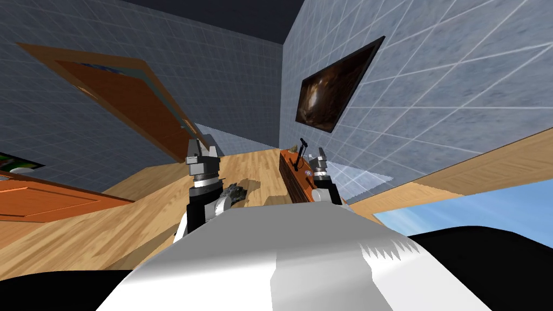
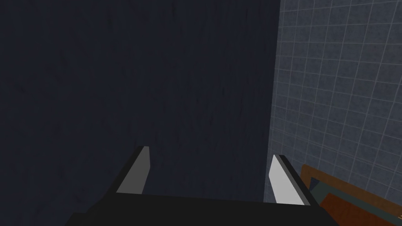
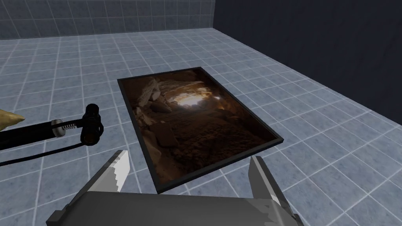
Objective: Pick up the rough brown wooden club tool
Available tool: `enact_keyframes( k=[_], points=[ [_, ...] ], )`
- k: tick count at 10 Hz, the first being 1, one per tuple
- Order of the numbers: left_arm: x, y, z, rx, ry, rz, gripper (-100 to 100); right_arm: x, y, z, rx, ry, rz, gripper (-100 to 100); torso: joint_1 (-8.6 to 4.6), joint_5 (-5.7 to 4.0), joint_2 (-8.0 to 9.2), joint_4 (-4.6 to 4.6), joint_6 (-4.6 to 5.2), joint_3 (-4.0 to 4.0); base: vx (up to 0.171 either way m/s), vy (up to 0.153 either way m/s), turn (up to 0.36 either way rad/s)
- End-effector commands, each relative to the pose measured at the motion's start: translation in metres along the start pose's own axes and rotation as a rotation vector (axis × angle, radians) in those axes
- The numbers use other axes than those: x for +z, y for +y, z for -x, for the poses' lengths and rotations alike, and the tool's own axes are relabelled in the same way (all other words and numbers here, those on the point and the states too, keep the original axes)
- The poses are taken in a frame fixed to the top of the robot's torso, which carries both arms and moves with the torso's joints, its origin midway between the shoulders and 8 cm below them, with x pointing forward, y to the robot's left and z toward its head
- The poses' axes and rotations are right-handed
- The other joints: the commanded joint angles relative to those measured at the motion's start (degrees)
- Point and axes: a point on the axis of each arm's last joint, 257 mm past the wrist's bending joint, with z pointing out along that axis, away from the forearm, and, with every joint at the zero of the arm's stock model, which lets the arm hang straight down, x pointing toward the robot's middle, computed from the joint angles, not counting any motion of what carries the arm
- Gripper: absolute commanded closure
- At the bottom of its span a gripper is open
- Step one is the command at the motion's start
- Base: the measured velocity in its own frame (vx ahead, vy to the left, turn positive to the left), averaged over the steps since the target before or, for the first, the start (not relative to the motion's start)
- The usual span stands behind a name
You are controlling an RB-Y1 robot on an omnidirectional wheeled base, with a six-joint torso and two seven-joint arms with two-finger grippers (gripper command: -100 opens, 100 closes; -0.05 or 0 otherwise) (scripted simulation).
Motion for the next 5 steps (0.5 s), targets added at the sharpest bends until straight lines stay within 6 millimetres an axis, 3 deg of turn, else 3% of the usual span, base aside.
enact_keyframes(
  k=[1,2,3,4,5],
  points=[
    [0.000,0.000,0.000,0.000,0.000,0.000,0,-0.005,-0.033,0.016,0.029,-0.020,-0.092,-100,0.00,0.00,0.00,0.00,0.00,0.00,0.044,-0.004,0.067],
    [0.000,0.000,0.000,0.000,0.000,0.000,0,-0.005,-0.033,0.016,0.037,-0.023,-0.094,-100,-0.02,0.00,0.03,0.01,-0.01,0.02,0.033,-0.003,0.047],
    [0.000,0.000,0.000,0.000,0.000,0.000,0,-0.009,-0.060,0.029,0.063,-0.040,-0.164,-100,0.00,0.01,0.09,0.03,0.00,0.06,0.044,0.000,0.090],
    [0.000,0.000,0.000,0.000,0.000,0.000,0,-0.009,-0.062,0.030,0.067,-0.043,-0.168,-100,0.01,0.00,0.07,0.02,-0.01,0.05,0.036,-0.008,0.041],
    [0.000,0.000,0.000,0.000,0.000,0.000,0,-0.013,-0.085,0.041,0.091,-0.060,-0.233,-100,0.00,0.00,0.09,0.03,0.00,0.06,0.041,-0.013,0.093]
  ],
)
